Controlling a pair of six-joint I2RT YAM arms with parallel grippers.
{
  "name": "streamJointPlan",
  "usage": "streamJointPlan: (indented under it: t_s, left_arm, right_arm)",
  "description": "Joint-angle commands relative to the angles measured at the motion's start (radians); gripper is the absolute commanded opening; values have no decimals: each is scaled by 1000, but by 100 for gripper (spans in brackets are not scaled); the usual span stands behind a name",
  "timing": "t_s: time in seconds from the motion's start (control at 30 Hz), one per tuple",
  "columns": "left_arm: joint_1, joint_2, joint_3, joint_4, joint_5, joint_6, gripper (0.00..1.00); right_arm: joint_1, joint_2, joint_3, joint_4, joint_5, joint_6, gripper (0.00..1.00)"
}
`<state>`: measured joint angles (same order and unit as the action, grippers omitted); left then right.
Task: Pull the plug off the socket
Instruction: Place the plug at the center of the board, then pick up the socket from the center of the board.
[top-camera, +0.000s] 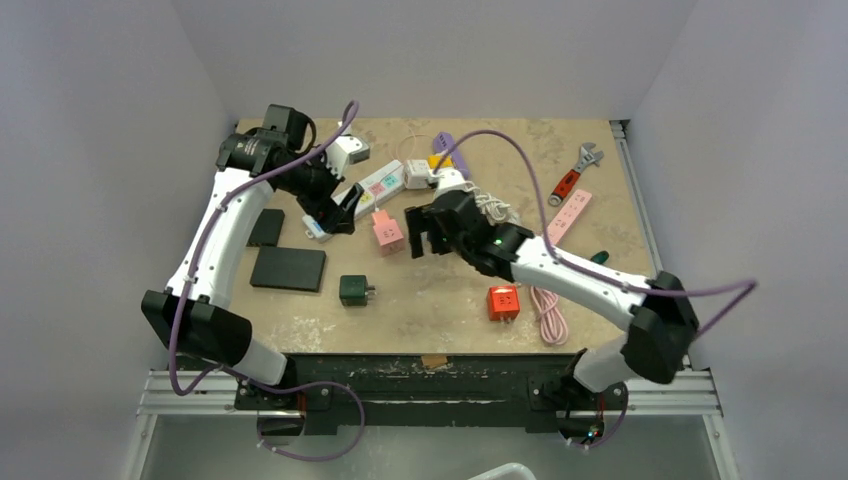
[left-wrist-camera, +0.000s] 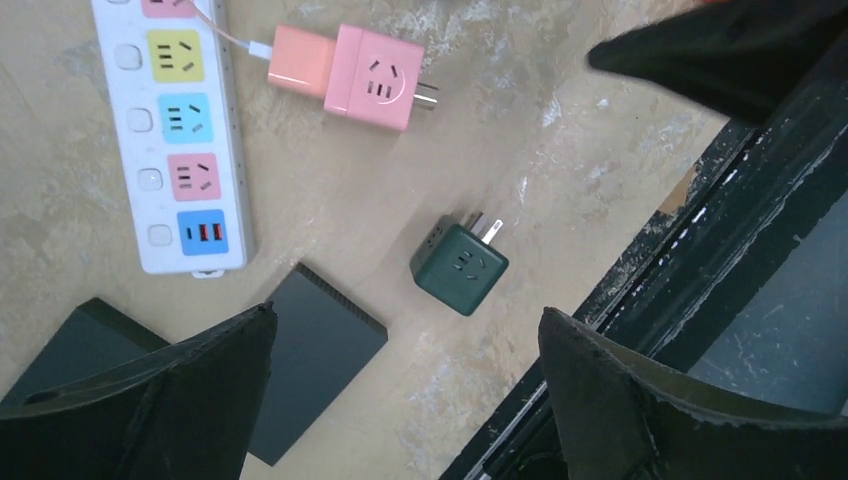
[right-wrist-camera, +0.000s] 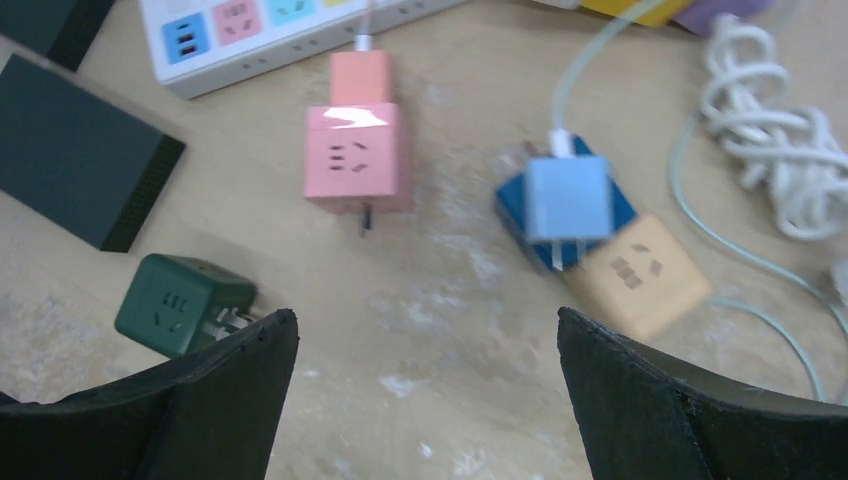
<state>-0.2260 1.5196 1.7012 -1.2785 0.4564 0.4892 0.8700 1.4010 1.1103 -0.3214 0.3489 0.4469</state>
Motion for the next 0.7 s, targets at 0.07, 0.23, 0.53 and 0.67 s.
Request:
streamJointPlan:
  t_s: [0.07,0.23,0.53,0.67]
  left_arm:
    - [54,-36,-24,-49,51,-39,100]
    - [110,-50,-25,-46,75,-38,100]
    - [178,-82,-21,-43,111,-11,100]
    - [184,-88,-25,-46,124,-7,100]
  right_arm:
    - [58,323,271,72,-88,-163,99]
    - [58,540,413,48,-91,-184,99]
    - [57,710,479,102,-32,-208,99]
    - [57,772,517,119,-46,-221,99]
